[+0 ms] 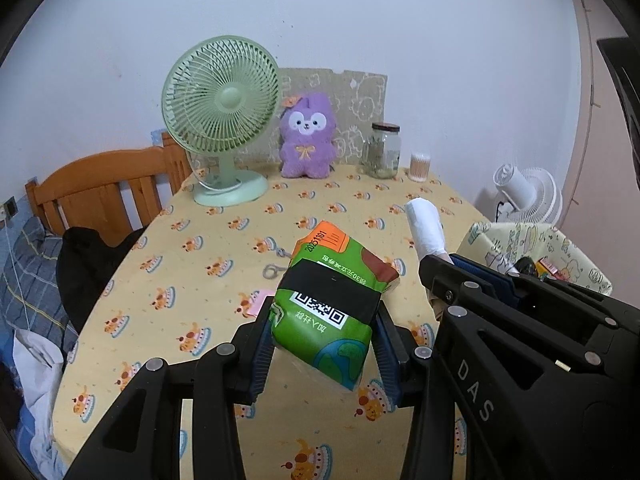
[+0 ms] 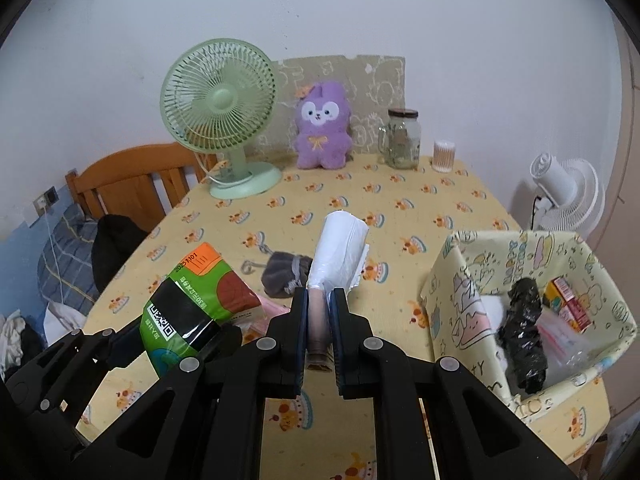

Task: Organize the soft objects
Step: 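Carry the green tissue pack and white roll with both grippers toward the gift box, then lower the tissue pack and white roll into the box and open both grippers, then lift both grippers out of the box and move toward the grey pouch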

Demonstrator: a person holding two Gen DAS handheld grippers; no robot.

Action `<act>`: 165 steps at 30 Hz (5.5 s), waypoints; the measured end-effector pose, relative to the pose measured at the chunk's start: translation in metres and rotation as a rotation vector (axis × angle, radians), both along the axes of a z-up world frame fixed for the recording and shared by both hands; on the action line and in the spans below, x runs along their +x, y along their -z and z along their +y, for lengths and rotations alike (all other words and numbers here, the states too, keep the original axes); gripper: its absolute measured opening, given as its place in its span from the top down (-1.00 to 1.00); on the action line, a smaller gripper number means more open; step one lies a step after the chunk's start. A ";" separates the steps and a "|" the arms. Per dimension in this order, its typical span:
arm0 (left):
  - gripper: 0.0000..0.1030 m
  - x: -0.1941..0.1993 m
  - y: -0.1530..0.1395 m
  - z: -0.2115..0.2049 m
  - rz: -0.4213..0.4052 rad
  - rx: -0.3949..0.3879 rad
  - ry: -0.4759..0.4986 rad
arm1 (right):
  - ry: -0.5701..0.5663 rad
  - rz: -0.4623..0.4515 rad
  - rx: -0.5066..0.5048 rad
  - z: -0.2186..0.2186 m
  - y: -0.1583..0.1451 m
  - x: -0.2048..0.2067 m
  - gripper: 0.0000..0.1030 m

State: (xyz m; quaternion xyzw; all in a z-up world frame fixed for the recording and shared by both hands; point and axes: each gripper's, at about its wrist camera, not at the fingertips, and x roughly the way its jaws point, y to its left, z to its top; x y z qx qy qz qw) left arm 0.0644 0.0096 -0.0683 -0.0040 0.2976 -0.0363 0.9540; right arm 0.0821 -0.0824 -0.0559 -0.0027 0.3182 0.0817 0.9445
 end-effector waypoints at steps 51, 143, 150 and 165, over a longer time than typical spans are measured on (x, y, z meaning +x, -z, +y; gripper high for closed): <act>0.10 0.007 -0.056 -0.072 -0.114 0.006 0.077 | 0.065 -0.123 -0.009 -0.069 -0.070 -0.005 0.74; -0.69 0.032 -0.022 -0.179 -0.007 0.056 0.301 | 0.291 -0.027 0.021 -0.191 -0.027 0.003 -0.68; -0.76 0.022 -0.031 -0.166 -0.033 0.054 0.282 | 0.281 -0.060 0.014 -0.178 -0.039 -0.008 -0.69; -0.81 0.001 -0.049 -0.134 -0.089 0.039 0.241 | 0.264 -0.122 -0.010 -0.145 -0.060 -0.027 -0.79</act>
